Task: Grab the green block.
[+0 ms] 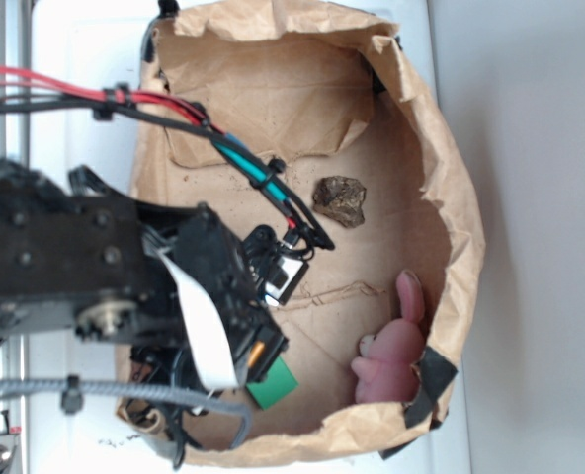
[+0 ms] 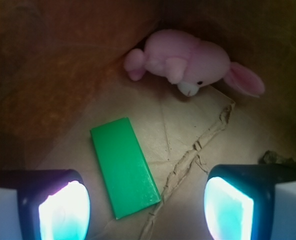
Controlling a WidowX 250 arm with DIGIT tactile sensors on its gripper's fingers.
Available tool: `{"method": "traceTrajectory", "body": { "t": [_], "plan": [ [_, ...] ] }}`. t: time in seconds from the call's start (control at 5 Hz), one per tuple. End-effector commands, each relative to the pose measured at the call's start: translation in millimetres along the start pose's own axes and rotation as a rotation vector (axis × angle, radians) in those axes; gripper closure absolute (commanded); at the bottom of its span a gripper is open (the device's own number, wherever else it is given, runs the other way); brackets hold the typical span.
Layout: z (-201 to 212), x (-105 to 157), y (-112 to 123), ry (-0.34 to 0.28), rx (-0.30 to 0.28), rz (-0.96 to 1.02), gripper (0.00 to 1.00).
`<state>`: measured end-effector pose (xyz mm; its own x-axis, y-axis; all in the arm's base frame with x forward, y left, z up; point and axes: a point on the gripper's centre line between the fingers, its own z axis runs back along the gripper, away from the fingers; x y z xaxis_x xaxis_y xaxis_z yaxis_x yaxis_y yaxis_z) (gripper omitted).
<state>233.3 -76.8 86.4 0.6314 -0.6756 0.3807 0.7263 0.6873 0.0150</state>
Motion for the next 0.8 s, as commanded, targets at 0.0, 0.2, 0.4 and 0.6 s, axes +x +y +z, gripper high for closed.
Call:
{"method": "traceTrajectory", "body": {
  "t": [0.0,0.2,0.4,0.6],
  "plan": [
    [-7.5,-2.8,-46.4,0.086,0.012,-0.051,0.0],
    [-21.9,-8.4,-61.9,0.122,0.002,-0.057,0.0],
    [-25.1,-11.6,-54.0,0.111,0.0,-0.005,0.0],
    [-25.1,-11.6,-54.0,0.111,0.0,-0.005,0.0]
  ]
}}
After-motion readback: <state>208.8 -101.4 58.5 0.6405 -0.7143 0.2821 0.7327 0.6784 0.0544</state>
